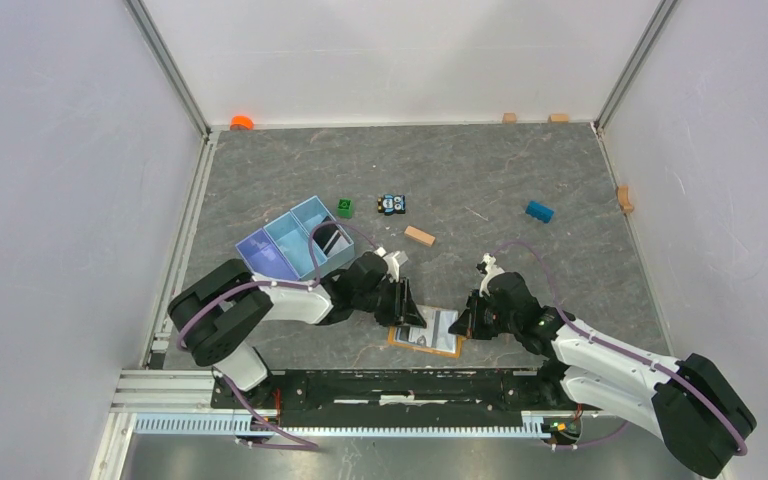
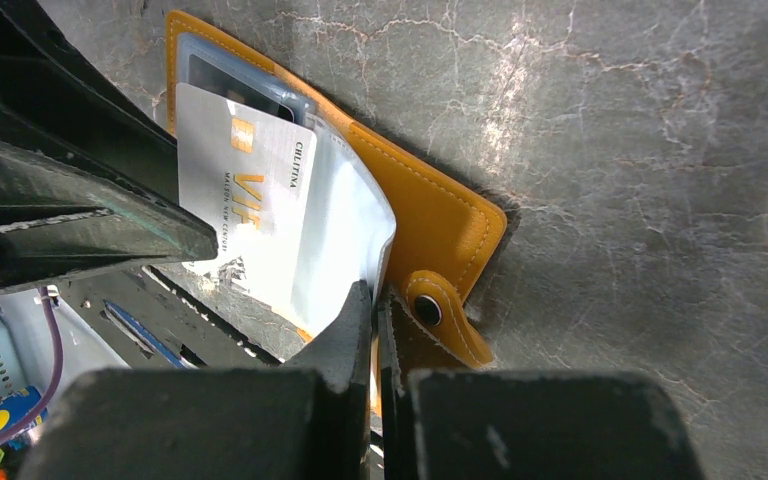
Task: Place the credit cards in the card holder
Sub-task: Insert the credit card into the card holder.
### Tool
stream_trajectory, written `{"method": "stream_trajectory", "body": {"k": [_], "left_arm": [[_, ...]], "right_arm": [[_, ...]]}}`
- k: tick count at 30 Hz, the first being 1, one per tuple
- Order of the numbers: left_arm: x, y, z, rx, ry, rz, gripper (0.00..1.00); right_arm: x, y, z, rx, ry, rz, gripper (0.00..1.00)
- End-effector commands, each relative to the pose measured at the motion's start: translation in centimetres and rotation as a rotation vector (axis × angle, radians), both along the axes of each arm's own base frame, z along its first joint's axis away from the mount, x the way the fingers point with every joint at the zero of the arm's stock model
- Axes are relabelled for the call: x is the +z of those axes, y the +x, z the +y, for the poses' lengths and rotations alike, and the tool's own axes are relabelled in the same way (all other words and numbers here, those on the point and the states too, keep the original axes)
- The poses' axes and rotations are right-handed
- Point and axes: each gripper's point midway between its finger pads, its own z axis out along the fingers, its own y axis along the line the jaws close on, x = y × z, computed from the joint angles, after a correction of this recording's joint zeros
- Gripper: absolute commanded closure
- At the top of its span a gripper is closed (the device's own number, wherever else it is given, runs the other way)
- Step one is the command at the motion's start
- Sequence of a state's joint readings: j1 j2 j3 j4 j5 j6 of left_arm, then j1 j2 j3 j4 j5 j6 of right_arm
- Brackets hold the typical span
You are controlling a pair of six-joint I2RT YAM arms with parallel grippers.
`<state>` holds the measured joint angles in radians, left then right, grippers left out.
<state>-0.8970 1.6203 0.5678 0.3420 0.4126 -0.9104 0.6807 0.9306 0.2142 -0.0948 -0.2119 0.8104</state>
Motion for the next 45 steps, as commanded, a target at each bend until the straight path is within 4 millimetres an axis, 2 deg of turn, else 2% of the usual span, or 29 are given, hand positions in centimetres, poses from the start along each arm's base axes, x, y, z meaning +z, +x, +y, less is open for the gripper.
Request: {"method": "stream_trajectory", "body": {"k": [1,9,20,29,38,42,45], "left_arm": [[-2.6,0.4,3.5,0.002,0.216,-0.062,0.57],[-2.6,0.4,4.1,0.007,0.253,-0.065,0.58],[-3.9,-0.3,4.0,-0.022,0.289,-0.040,0.82],[-5.0,-0.4,3.8,-0.004,0.294,-0.012,0.93],[-4.9,-1.5,2.1,-0.043,0.262,0.012,0.91],[-4.4,-1.5,2.2,-0.052,0.286,-0.007,0.84],[-3.9,-0.8,3.3,-0.041,0.350,-0.047,0.74]], "right_arm": [[-3.0,-1.1,-3.4,-0.027,-0.181,0.039,1.00],[-3.0,-1.2,-3.4,-0.022,-0.179,0.041,1.00],[-3.0,-1.3,-3.1,-0.014,-0.162,0.046,1.00],[-3.0,-1.3,-3.0,-0.020,-0.153,0.046,1.00],[-2.9,-1.3,-2.9,-0.021,-0.145,0.045,1.00],[-2.6,-1.1,-3.0,-0.029,-0.151,0.038,0.98],[-2.5,-0.9,-3.4,-0.037,-0.169,0.029,0.98]]}}
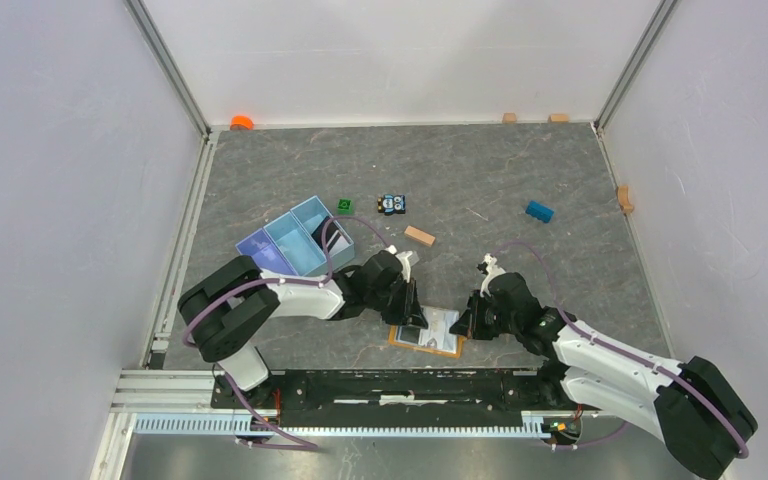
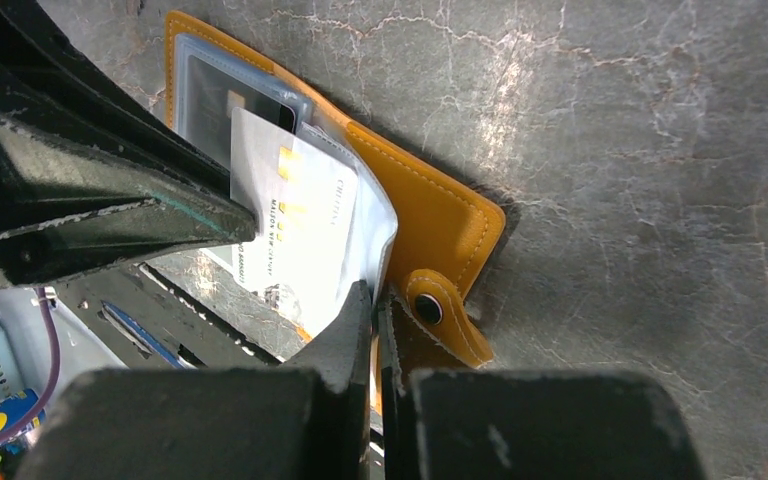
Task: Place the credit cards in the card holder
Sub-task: Insert the credit card into the card holder.
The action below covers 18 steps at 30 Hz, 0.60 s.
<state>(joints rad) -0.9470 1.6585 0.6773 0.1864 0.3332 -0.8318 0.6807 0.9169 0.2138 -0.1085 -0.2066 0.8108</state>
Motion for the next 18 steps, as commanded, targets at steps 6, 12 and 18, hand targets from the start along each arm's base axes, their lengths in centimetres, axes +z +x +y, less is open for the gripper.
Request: {"method": "stream_trajectory", "body": {"k": [6,12,18], "left_arm": [[-1.0,0.1,5.0,0.018,0.282,-0.077,0.50],[-0.2,-0.1,3.8,0.012,0.194,-0.074,0.45],[-0.9,-0.4,2.9,0.005,0.156,-0.048,0.49]], "right_arm": [[-2.2,-0.6,-3.6,-0.042,-0.188,0.017,0.94],[-1.2,-0.1,-3.2,-0.034,-0.177,-0.003,0.81],[1.9,1.1,-2.0,-0.014,-0.130,-0.069,0.63]]}}
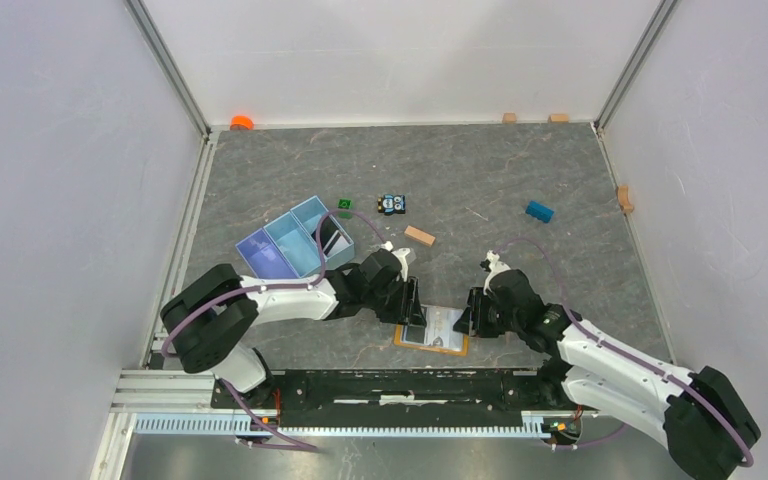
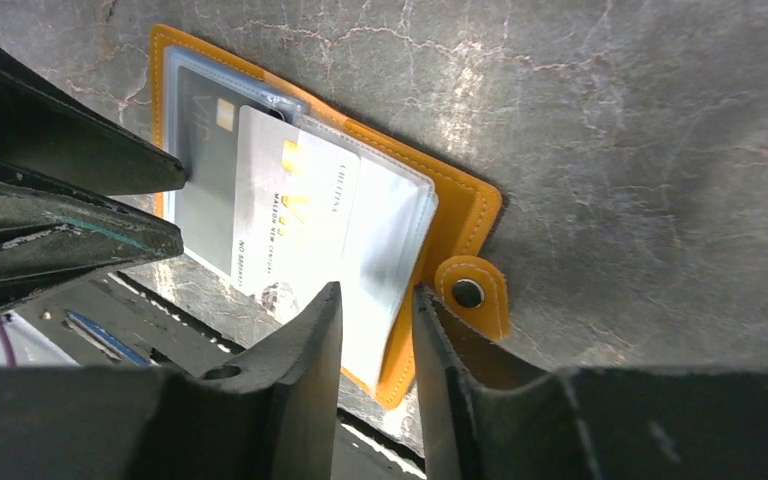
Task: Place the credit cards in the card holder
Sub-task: Insert the credit card into the card holder.
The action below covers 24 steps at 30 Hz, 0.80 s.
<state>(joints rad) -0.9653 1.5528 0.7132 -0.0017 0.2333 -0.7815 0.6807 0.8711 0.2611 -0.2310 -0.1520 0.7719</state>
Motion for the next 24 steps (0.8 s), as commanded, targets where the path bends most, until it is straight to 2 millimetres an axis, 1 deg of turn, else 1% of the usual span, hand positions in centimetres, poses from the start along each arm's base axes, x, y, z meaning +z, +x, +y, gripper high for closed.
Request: {"method": "stream_trajectory", "body": {"k": [1,5,7,10,12,13,15,17,19,21,24], "left_arm": [[-2.4,-0.6,1.3,-0.005,0.067,0.019,0.50],[-2.1,-0.4,1.2,-0.002,0.059,0.015,0.51],[-1.9,-0.3,1.1,0.000,0.054,0.012,0.51],[-1.8,-0.3,1.0,0.000,0.053,0.013,0.50],[-2.0,-0.5,1.0,0.001,0.054,0.021,0.50],[-1.6,-0.2,0.6,0.001,0.032,0.009,0.51],[-1.6,-0.2,0.4,0.000,0.026,0.007,0.50],[-1.6,-0.2,0.3,-0.003,0.026,0.008,0.50],[-1.6,-0.2,0.2,-0.006,0.023,0.010,0.50],[-1.7,-0.2,0.0,-0.007,0.019,0.013,0.50],[-2.1,-0.4,-0.3,-0.013,0.020,0.025,0.51]], "right_arm": [[1.6,0.8,-1.0,-0.003,-0.067,-0.049,0.61],[3.5,1.2,-0.9,0.010,-0.073,-0.070,0.55],[3.7,1.3,-1.4,-0.004,-0.099,-0.077,0.54],[3.6,1.4,-2.5,-0.035,-0.147,-0.078,0.53],[3.4,1.7,-3.4,-0.065,-0.188,-0.090,0.51],[3.1,1.7,-3.8,-0.072,-0.203,-0.092,0.50],[2.3,1.4,-4.2,-0.072,-0.224,-0.080,0.49],[1.4,1.0,-4.1,-0.058,-0.224,-0.059,0.49],[0.9,0.8,-3.8,-0.049,-0.209,-0.048,0.52],[0.7,0.8,-3.2,-0.041,-0.179,-0.055,0.54],[0.2,0.8,-3.1,-0.045,-0.167,-0.057,0.56]]}}
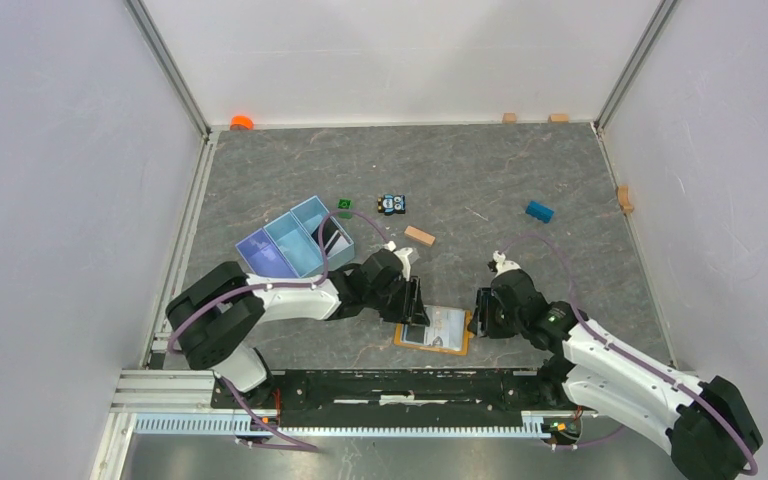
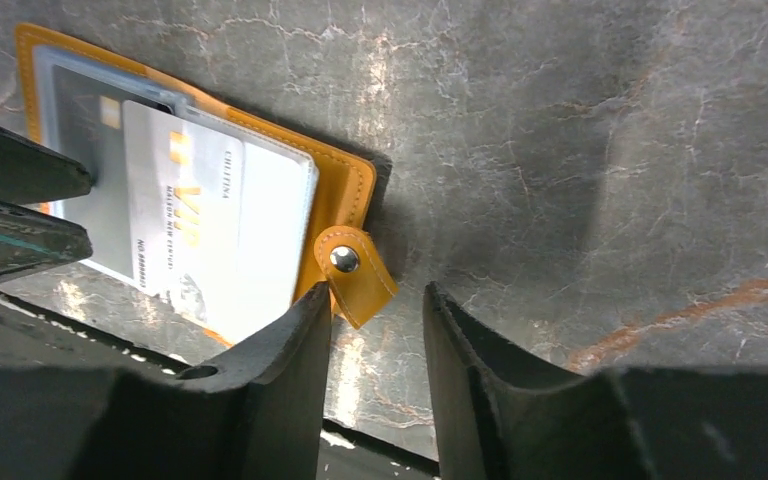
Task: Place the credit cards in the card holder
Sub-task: Insert the credit card into the card holder.
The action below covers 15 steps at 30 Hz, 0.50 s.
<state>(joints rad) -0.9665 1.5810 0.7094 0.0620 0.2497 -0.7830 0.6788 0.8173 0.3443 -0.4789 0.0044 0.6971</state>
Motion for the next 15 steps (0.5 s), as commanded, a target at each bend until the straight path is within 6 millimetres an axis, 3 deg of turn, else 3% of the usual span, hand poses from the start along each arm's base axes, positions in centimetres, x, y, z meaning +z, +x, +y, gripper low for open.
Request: {"method": "stream_trajectory", "body": {"k": [1,7,15], "left_arm": [[-2.2,-0.7,0.6,-0.003,0.057,0.040,0.51],[-2.7,-1.0,0.0,-0.018,0.051,0.062,0.51],[-2.9,-1.3,-1.1,-0.038,0.036,0.069,0.51]], "right_arm": [[-0.4,0.5,0.5,-0.002,0.027,-0.028,0.59],[-1.1,-0.2,0.9,0.016,0.058,-0.002,0.79],[-1.1,-0.2,0.9,0.010,0.060,-0.001,0.89]]}}
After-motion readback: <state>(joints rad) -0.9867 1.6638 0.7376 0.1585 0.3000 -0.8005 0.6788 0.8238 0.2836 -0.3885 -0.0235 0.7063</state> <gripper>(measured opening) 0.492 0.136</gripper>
